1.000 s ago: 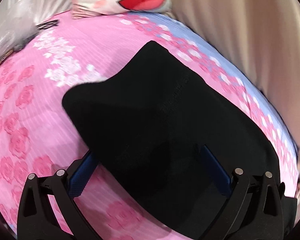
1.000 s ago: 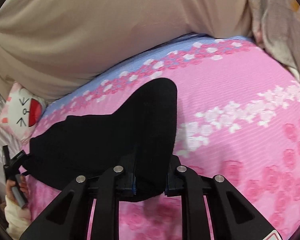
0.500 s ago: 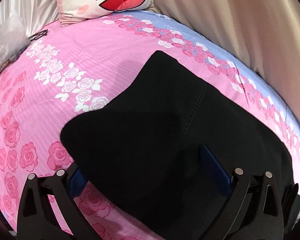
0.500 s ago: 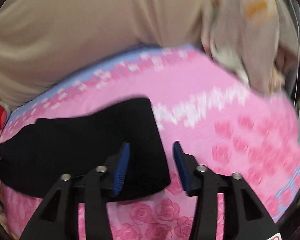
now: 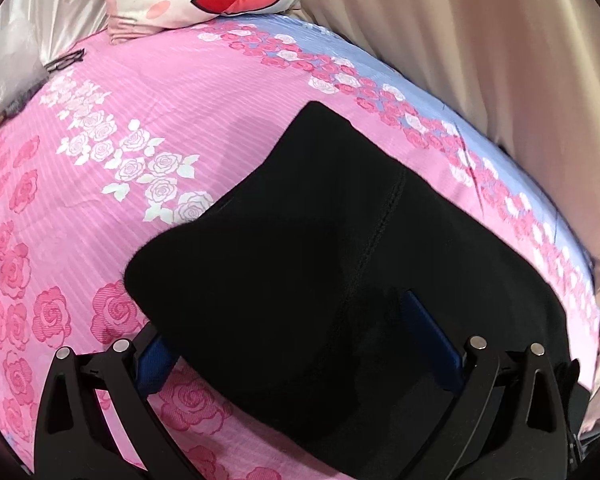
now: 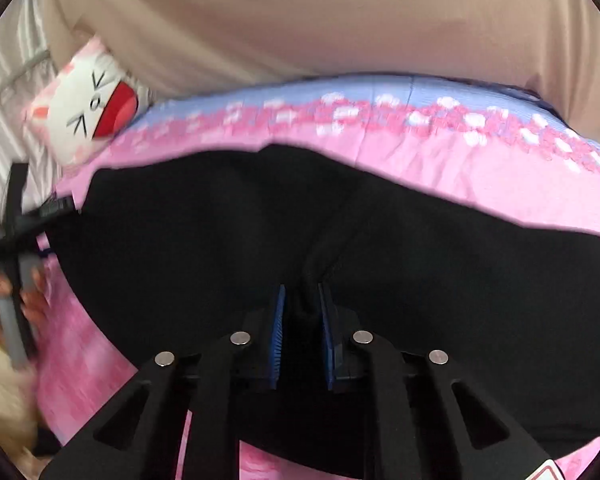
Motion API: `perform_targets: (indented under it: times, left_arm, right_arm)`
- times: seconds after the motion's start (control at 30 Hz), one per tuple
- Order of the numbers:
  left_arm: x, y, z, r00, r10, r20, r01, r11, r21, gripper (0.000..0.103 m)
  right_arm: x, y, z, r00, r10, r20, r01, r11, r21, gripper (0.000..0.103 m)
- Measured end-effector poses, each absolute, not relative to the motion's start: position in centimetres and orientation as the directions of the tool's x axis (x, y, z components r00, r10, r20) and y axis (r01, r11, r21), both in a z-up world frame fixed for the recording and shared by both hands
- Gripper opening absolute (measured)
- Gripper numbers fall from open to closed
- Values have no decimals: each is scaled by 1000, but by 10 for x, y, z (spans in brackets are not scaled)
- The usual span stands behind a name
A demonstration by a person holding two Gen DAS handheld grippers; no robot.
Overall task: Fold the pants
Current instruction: 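Grasp the folded pants end with the left gripper while the right gripper grasps the leg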
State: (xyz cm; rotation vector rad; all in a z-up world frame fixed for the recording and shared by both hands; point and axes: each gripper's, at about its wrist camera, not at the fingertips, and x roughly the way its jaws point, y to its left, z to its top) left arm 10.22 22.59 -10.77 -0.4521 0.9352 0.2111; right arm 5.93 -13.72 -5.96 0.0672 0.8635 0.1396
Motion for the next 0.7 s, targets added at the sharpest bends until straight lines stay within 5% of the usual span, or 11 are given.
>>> perform_targets:
  times: [0.17,0.2,0.23,0.3,0.33,0.6,0.67,0.7]
  left_arm:
    - [109,215,-107,603,-44,-796,-312,906,-287,97]
    - [109,213,-106,607,-46,-793,-301,911,-283,84]
    - [108,212,-104,611,-44,-791,-288,918,-273,58]
    - [109,212,-100,617,-79,-783,-253,922,-293,30]
    - [110,212,-97,617,-112,-779,-223,924,-310,24]
    - [68,111,10,757,-216,-617,83,968,-237,21]
    - [43,59,31,742,-315,-591,233,949,-212,25]
    - [32,29,34,714,-367,-596,313,929,-197,40]
  right_arm:
    - [59,-134,-74,606,200,-770,-90,979,183,26]
    - [53,-142,-68,612,249,-751,-78,964,255,36]
    - [45,-152,-60,636,283,-718,-66,947,314,44]
    - [29,-168,-45,683,268,-679,-32,940,339,58]
    - [25,-173,-38,705,232,-670,-8,948,320,61]
    - [-19,-250,-11,784,37,-619,191,935,298,71]
    - [-24,-265,-12,790,22,-613,220,923,316,71]
    - [-25,-271,-15,789,23,-613,230,916,330,71]
